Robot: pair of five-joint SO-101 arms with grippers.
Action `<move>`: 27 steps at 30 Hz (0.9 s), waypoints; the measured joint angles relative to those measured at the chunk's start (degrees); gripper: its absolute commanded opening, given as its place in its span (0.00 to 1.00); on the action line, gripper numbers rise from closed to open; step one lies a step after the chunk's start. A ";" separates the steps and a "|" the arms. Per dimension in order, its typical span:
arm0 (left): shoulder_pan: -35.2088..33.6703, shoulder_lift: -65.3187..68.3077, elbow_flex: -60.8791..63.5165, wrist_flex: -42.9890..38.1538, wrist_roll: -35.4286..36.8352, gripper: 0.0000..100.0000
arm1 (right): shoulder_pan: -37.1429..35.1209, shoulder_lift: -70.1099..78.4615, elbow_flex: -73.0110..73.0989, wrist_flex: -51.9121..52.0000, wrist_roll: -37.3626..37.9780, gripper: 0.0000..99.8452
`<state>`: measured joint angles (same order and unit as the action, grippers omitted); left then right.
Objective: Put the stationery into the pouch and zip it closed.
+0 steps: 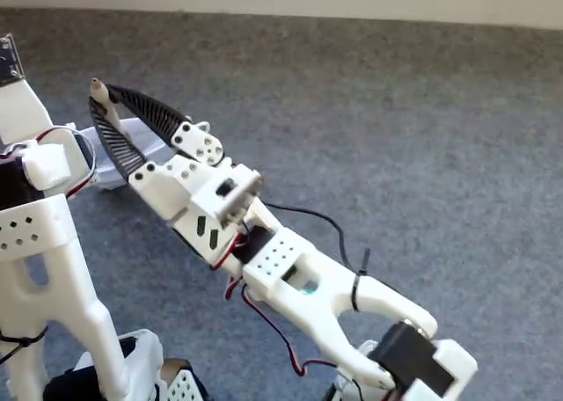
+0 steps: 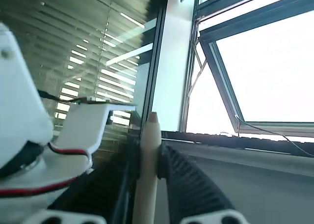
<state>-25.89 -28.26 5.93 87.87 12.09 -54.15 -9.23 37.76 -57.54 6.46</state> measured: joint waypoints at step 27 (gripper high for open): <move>0.00 0.00 0.00 0.00 0.00 0.01 | -2.46 -3.78 0.00 14.86 0.00 0.04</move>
<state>-25.89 -28.26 5.93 87.87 12.09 -56.62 -13.01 37.76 -42.68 6.46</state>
